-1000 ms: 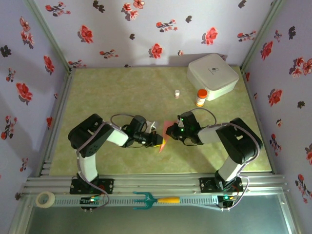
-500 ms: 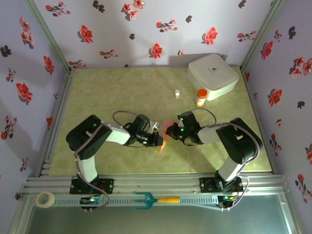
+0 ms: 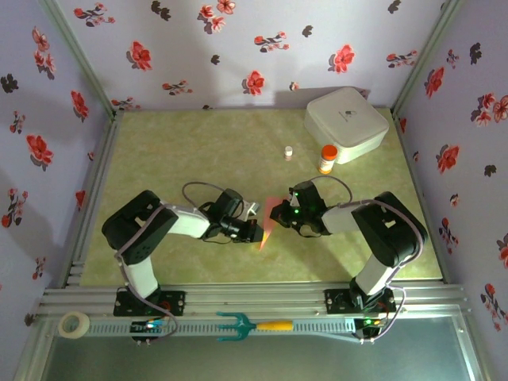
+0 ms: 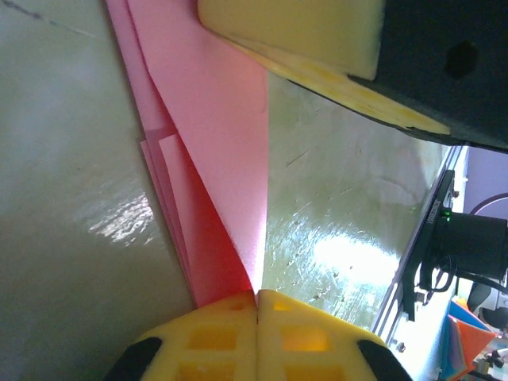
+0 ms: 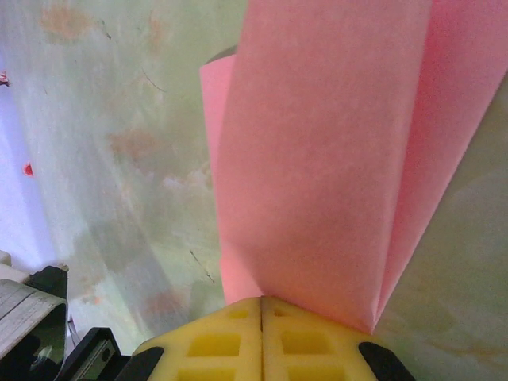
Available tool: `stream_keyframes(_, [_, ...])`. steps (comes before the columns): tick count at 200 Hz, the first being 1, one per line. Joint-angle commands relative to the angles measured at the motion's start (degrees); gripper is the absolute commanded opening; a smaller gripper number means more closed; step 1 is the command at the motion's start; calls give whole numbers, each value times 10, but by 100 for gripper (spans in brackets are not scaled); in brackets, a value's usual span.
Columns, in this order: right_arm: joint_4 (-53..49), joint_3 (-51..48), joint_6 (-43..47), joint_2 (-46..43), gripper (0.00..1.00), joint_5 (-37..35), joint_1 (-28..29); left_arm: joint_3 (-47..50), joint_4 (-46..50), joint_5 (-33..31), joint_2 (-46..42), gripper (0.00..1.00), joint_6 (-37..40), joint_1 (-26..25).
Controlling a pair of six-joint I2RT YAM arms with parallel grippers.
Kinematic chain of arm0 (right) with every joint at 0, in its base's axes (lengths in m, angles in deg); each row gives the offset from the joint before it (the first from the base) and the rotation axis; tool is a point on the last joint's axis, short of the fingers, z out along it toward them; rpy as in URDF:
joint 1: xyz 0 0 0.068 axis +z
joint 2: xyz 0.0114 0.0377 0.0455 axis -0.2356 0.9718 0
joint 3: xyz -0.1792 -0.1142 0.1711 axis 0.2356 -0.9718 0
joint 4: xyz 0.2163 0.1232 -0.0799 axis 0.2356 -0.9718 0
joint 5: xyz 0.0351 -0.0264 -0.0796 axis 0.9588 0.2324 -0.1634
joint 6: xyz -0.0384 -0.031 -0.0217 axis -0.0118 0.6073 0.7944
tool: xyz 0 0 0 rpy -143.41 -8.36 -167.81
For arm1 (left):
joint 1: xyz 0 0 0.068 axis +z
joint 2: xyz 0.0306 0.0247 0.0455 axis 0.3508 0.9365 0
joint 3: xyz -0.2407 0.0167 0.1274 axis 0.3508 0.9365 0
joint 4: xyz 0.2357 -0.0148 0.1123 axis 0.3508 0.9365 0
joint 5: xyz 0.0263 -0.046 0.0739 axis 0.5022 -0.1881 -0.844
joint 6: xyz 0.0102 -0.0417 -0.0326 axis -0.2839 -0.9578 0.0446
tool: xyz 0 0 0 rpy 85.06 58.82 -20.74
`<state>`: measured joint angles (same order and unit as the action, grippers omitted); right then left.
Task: Fold a paper plane with a square sheet of paper (pick it up from the middle)
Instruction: Fold the wing for the fifth time at the center of the table.
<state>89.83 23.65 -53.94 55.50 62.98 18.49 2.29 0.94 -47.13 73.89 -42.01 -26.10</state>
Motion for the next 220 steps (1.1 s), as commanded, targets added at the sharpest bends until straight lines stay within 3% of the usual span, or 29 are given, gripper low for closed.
stream_keyframes(1, [-55, -4, 1, 22, 8, -42, -2, 25, 104, 11, -2, 11, 11, -17])
stream_keyframes(23, [-57, -3, 1, 22, 8, -42, -2, 21, 125, 8, -7, 11, 19, -21])
stream_keyframes(48, [-58, -3, 1, 22, 8, -42, -2, 23, 130, 5, -8, 0, 20, -27])
stream_keyframes(77, [-60, -2, 1, 21, 8, -42, -2, 23, 138, 0, -9, 0, 20, -30])
stream_keyframes(91, [-61, -2, 1, 21, 9, -42, -2, 26, 144, -7, -11, 12, 21, -31])
stream_keyframes(113, [-62, -1, 1, 20, 8, -41, -2, 28, 152, -14, -19, 15, 22, -32])
stream_keyframes(169, [-63, -2, 1, 18, 9, -40, -2, 31, 162, -23, -26, 0, 24, -32])
stream_keyframes(204, [-63, 0, 2, 18, 8, -40, -2, 33, 165, -25, -31, 14, 24, -32])
stream_keyframes(220, [-64, -1, 2, 18, 8, -39, -2, 35, 168, -28, -36, 14, 23, -32])
